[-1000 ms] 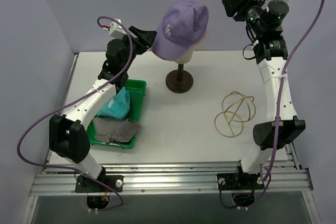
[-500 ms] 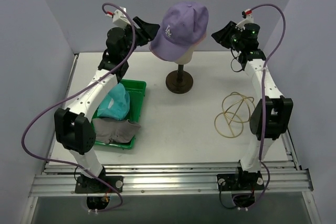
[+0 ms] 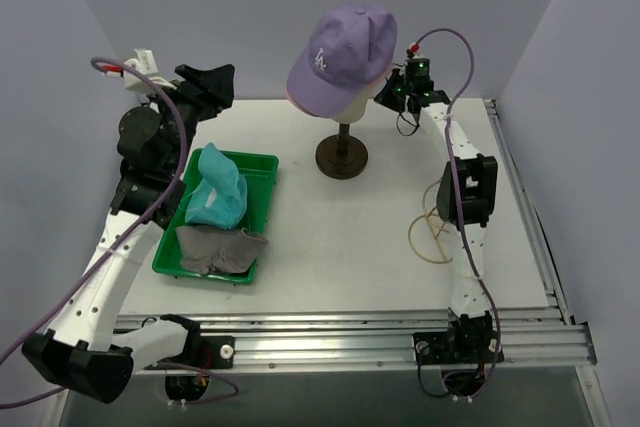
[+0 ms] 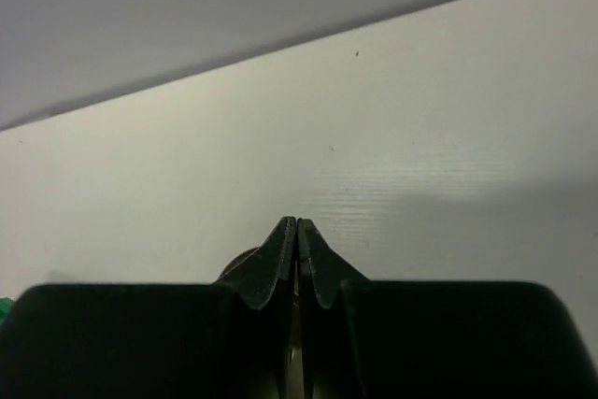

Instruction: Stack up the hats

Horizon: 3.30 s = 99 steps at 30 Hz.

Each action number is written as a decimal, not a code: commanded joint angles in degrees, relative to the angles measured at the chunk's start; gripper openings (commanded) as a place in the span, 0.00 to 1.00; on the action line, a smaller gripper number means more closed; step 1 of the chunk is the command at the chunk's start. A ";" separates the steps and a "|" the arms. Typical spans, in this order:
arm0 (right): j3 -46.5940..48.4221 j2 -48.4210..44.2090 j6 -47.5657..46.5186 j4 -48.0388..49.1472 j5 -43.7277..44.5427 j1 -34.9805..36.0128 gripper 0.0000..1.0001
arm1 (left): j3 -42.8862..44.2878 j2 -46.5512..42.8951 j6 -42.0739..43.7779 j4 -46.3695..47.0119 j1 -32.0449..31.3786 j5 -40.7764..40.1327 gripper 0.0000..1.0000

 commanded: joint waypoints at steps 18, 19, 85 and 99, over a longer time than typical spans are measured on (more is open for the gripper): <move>-7.19 4.86 2.12 -0.79 10.03 6.66 0.00 | -27.51 -27.53 -1.38 -3.34 -1.85 -2.18 0.76; -7.28 5.47 2.47 -0.70 10.12 6.93 0.00 | -27.51 -28.23 -1.29 -3.60 -1.93 -2.27 0.76; -2.89 -24.24 2.11 17.14 -17.91 1.57 0.35 | 4.22 20.10 1.69 9.14 4.92 14.16 0.73; 1.07 -23.44 -2.18 13.72 -12.83 7.02 0.33 | 6.33 21.42 2.23 8.61 4.92 15.30 0.73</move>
